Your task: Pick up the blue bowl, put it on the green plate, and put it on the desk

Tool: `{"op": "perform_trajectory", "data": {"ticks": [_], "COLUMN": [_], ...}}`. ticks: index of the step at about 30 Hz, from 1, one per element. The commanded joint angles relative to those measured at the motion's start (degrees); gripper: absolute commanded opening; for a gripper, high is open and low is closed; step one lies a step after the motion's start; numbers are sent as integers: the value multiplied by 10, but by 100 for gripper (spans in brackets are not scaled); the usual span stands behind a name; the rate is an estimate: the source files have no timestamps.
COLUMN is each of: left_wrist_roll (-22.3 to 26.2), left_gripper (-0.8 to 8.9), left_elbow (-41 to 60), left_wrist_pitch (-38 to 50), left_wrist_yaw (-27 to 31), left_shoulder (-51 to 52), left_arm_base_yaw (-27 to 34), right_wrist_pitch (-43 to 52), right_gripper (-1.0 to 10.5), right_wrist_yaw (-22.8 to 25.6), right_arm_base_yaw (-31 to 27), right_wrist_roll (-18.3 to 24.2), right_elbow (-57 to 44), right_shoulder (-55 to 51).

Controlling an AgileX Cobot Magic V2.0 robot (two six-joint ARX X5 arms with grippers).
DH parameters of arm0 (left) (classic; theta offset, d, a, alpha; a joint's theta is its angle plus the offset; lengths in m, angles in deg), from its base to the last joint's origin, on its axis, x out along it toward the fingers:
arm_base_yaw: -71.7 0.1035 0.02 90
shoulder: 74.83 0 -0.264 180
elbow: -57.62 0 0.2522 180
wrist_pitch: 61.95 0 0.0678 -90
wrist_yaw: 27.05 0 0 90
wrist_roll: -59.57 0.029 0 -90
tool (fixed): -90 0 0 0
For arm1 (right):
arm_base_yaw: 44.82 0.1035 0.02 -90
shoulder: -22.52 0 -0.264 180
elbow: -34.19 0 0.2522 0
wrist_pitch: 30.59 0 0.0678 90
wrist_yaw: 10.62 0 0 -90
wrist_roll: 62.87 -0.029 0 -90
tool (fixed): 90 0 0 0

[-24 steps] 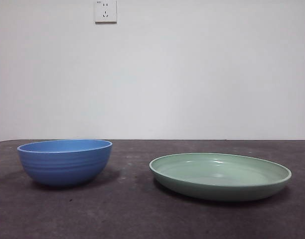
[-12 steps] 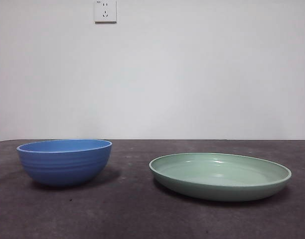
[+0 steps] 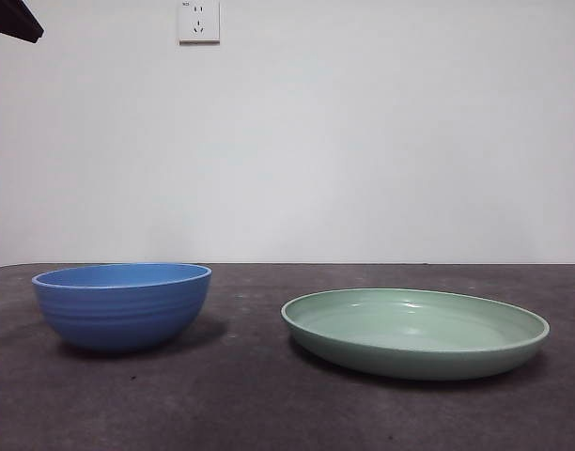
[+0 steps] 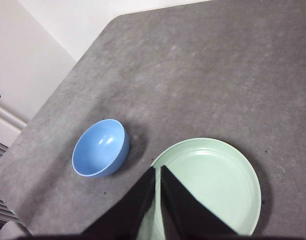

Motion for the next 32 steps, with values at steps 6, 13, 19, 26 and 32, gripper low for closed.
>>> {"op": "perform_trajectory", "data": {"ticks": [6,13,19,26,32], "left_wrist_roll": [21,37,28,17,37], "left_gripper": [416,536,530,491,490], "left_elbow": [-14,-14,-14,-14,-14], "left_wrist_pitch": [4,7,-10,-93,-130], "left_wrist_yaw": [-4,-4,-4,14,16], "left_shoulder": [-4,-4,-4,-42,-133], "left_arm_base_yaw": [-3,-3,-3,-3,-3], "right_wrist_pitch": [3,2,3,4,4], "right_gripper": [239,588,588,588,588], "right_wrist_yaw": [19,31,31,30,29], "right_arm_base_yaw": [1,1,1,1,1], "right_wrist_roll": [9,9,9,9,9], "right_elbow": [10,10,10,10,10], "right_shoulder": [3,3,3,3,3]}}
